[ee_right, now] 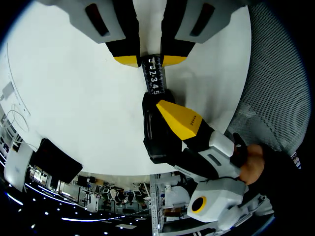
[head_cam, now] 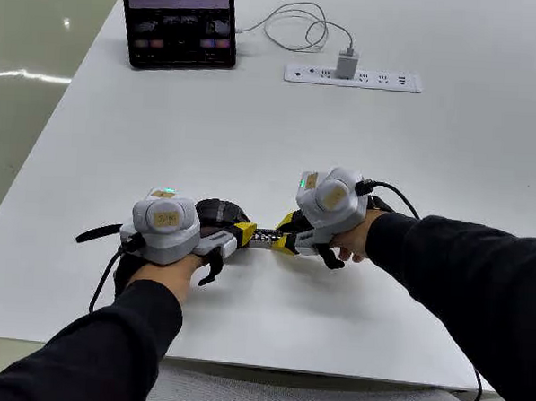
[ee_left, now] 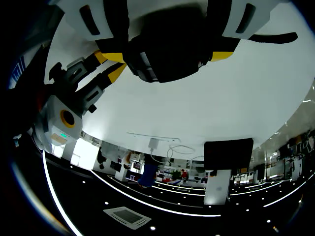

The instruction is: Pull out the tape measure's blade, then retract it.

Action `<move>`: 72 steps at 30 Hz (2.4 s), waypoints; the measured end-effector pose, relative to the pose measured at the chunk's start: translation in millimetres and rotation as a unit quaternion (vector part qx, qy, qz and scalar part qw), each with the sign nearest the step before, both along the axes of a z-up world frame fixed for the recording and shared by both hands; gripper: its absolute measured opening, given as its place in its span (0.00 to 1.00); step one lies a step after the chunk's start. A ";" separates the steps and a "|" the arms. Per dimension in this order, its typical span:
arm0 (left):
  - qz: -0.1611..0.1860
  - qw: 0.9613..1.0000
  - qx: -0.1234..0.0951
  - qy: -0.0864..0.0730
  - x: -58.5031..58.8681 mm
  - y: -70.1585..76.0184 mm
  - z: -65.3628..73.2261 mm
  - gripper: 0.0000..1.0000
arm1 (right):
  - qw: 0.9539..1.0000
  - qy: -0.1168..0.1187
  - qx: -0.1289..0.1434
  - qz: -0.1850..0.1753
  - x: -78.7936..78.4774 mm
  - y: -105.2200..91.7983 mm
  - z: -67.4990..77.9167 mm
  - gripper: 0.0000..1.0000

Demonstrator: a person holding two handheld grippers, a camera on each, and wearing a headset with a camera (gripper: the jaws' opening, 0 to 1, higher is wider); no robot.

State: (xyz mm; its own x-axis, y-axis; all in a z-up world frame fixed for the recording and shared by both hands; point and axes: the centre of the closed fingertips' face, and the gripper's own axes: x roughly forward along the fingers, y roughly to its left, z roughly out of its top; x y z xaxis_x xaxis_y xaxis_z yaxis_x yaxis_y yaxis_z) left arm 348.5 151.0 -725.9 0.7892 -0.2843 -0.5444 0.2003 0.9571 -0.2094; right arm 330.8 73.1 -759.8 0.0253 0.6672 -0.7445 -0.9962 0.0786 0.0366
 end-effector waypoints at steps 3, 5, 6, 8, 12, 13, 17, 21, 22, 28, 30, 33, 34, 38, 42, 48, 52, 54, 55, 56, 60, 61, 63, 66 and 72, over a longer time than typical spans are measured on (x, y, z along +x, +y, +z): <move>-0.001 1.000 0.000 0.000 -0.4 0.0 -0.1 0.59 | 1.000 0.000 0.000 0.002 -0.2 1.6 0.1 0.11; -0.002 1.000 0.001 0.000 -1.0 -0.3 0.4 0.59 | 1.000 -0.001 0.000 0.003 -0.4 2.4 0.1 0.11; -0.002 1.000 0.001 0.000 -1.2 -0.4 0.5 0.59 | 1.000 -0.001 0.002 0.002 -0.5 2.8 0.3 0.11; -0.002 1.000 0.001 0.000 -1.3 -0.7 0.7 0.59 | 1.000 -0.002 0.003 0.001 -0.7 3.6 0.5 0.11; -0.001 1.000 -0.001 -0.001 -1.4 -0.7 1.1 0.59 | 1.000 -0.003 0.006 -0.001 -1.4 6.3 0.7 0.11; -0.002 1.000 -0.001 -0.001 -1.4 -0.6 1.1 0.59 | 1.000 -0.003 0.007 0.000 -1.4 7.7 0.9 0.11; -0.003 1.000 -0.002 0.000 -1.8 -0.8 1.2 0.59 | 1.000 -0.001 0.007 0.002 -1.8 10.1 0.5 0.11; -0.002 1.000 -0.003 0.000 -2.1 -0.9 1.1 0.59 | 1.000 0.000 0.007 0.003 -1.6 12.4 0.3 0.11; -0.002 1.000 -0.003 0.000 -2.1 -1.0 1.0 0.59 | 1.000 0.000 0.008 0.004 -1.5 13.4 0.4 0.11; -0.002 1.000 -0.004 0.001 -1.7 -1.0 0.2 0.59 | 1.000 0.001 0.012 0.005 -1.9 17.9 0.6 0.11; -0.002 1.000 -0.005 0.001 -1.4 -1.0 0.1 0.59 | 1.000 0.001 0.011 0.005 -2.1 19.3 0.8 0.11; -0.002 1.000 -0.006 0.000 -1.1 -1.1 0.1 0.59 | 1.000 0.001 0.011 0.005 -2.1 21.1 0.6 0.11; -0.002 1.000 -0.006 0.000 -0.9 -1.2 0.3 0.59 | 1.000 0.001 0.012 0.006 -2.1 21.6 0.6 0.11; -0.003 1.000 -0.006 0.001 -1.0 -1.2 0.0 0.59 | 1.000 0.004 0.014 0.005 -2.6 24.3 0.7 0.11; -0.002 1.000 -0.008 0.001 -0.4 -1.0 -0.2 0.59 | 1.000 0.005 0.011 0.006 -2.1 26.1 0.5 0.11; -0.002 1.000 -0.009 0.002 -0.7 -0.8 -0.5 0.59 | 1.000 0.007 0.012 0.008 -2.3 28.1 0.0 0.11; -0.003 1.000 -0.010 0.002 -0.7 -0.7 -0.6 0.59 | 1.000 0.007 0.010 0.012 -2.6 28.6 0.1 0.11; -0.002 1.000 -0.009 0.003 -0.7 -0.7 -0.4 0.59 | 1.000 0.004 0.007 0.014 -2.9 28.2 0.3 0.12; 0.000 1.000 -0.007 0.003 -0.8 -0.4 -0.5 0.59 | 1.000 0.006 0.005 0.009 -2.2 27.6 0.2 0.12; 0.005 1.000 -0.007 0.001 -0.6 -0.4 -0.4 0.59 | 1.000 0.022 0.012 -0.013 -1.9 26.6 1.0 0.12; -0.001 1.000 -0.009 0.001 -0.9 -0.5 -0.2 0.59 | 1.000 0.010 0.020 0.001 -3.9 23.9 1.7 0.12; -0.003 1.000 -0.008 0.002 -1.4 -0.6 0.0 0.59 | 1.000 0.008 0.020 0.005 -3.8 24.7 1.3 0.12; -0.002 1.000 -0.009 0.002 -1.5 -0.6 0.3 0.59 | 1.000 0.005 0.019 0.007 -3.4 25.2 0.9 0.11; 0.000 1.000 -0.010 0.002 -1.2 -0.6 0.3 0.59 | 1.000 0.005 0.021 0.007 -2.4 26.1 0.6 0.11; 0.000 1.000 -0.011 0.002 -1.1 -0.5 0.5 0.59 | 1.000 0.003 0.013 0.013 -2.1 31.6 0.1 0.10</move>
